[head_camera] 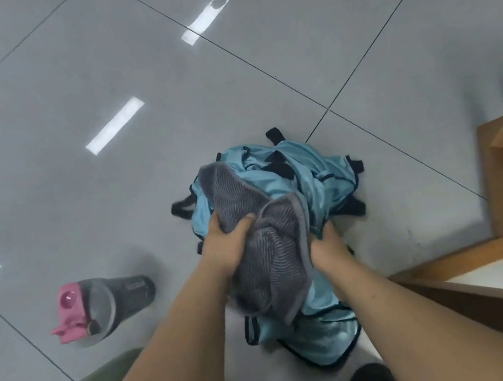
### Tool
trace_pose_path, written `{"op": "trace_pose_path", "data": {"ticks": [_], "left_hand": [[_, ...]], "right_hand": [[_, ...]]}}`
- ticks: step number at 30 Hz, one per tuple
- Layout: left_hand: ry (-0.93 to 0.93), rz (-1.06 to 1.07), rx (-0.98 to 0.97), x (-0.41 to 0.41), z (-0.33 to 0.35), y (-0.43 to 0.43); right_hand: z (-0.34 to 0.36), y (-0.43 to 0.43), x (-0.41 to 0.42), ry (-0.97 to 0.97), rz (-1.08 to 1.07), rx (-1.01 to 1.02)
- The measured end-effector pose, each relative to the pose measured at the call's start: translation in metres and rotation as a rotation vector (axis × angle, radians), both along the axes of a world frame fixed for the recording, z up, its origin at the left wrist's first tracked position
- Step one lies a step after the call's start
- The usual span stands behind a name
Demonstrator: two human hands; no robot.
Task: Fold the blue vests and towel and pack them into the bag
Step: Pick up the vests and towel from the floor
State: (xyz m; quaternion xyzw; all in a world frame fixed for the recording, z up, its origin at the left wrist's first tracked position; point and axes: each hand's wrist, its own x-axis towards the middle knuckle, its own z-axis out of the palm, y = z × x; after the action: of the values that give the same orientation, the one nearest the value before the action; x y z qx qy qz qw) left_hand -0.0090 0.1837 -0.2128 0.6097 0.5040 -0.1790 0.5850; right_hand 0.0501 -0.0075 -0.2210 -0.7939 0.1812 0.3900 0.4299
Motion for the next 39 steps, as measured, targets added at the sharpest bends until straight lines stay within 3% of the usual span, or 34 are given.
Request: {"op": "trace_pose_path", "data": {"ticks": [3, 7, 14, 24, 39], "left_hand": [[-0.011, 0.157, -0.329, -0.007, 0.015, 0.005], [-0.019, 0.241, -0.462, -0.037, 0.038, 0.009], [-0.115, 0.263, -0.351, -0.059, 0.131, 0.027], [-0.412, 0.167, -0.162, -0.051, 0.355, 0.020], [-0.869, -0.055, 0.059, -0.029, 0.677, -0.141]], "right_hand": [[0.025, 0.012, -0.010, 0.171, -0.230, 0.245], [0.067, 0.017, -0.020, 0.243, -0.163, 0.320], [0.158, 0.035, -0.038, 0.080, -0.091, 0.404], [0.358, 0.028, -0.043, -0.151, -0.106, 0.553], [0.661, -0.132, -0.042, -0.634, -0.162, 0.835]]}}
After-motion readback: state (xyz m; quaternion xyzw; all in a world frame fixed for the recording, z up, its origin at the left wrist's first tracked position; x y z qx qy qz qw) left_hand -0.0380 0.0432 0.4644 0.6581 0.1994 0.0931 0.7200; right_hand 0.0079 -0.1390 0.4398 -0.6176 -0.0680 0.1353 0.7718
